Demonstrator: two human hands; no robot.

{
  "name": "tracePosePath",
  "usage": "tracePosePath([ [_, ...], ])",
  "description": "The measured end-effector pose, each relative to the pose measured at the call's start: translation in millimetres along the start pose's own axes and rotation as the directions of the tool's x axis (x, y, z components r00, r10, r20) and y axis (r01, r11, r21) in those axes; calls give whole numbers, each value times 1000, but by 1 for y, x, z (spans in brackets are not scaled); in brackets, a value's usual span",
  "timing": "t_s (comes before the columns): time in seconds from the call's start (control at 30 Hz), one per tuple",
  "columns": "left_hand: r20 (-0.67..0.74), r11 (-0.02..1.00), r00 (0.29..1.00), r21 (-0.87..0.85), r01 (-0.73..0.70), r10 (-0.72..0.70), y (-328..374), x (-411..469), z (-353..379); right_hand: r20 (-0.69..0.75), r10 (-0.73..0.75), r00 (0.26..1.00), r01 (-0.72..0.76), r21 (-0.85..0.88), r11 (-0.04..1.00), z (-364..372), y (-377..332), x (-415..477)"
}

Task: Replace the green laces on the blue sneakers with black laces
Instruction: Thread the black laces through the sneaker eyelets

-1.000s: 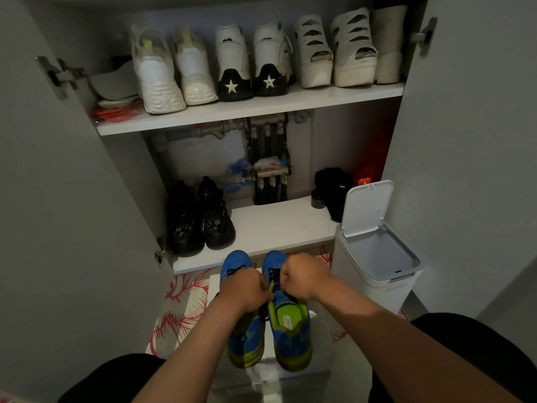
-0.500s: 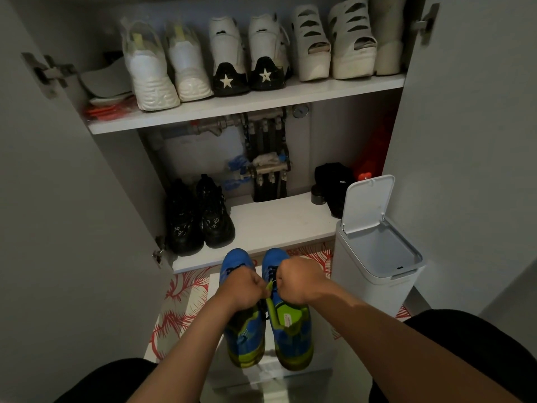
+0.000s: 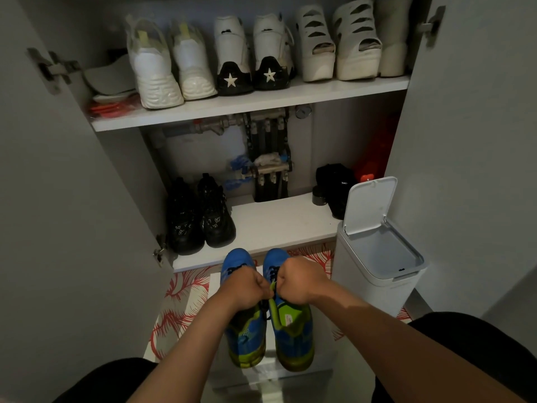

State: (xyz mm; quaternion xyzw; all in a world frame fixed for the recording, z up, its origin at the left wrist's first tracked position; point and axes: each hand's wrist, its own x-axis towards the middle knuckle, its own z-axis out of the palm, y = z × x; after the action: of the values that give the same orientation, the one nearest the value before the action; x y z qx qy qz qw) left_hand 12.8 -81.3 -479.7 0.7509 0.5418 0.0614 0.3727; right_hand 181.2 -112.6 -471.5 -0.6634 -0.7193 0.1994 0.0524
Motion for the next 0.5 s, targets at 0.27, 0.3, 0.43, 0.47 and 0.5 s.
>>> tracePosePath([
  [0.27, -12, 987, 999, 158, -37, 39, 1, 1, -3, -22, -33, 999, 33, 11, 999, 4, -2, 0],
  [0.3, -25, 978, 998, 201, -49, 55, 2, 1, -2, -22, -40, 999, 40, 12, 999, 3, -1, 1],
  [0.43, -57, 949, 994, 307, -67, 89, 5, 1, -2, 1, -63, 998, 63, 17, 998, 2, 0, 3],
  [0.47, -54, 944, 994, 320, -73, 95, 5, 1, -3, 10, -65, 998, 65, 18, 998, 1, 0, 3],
  [0.5, -52, 940, 993, 330, -81, 104, 5, 0, -4, 16, -68, 998, 68, 23, 997, 1, 1, 4],
])
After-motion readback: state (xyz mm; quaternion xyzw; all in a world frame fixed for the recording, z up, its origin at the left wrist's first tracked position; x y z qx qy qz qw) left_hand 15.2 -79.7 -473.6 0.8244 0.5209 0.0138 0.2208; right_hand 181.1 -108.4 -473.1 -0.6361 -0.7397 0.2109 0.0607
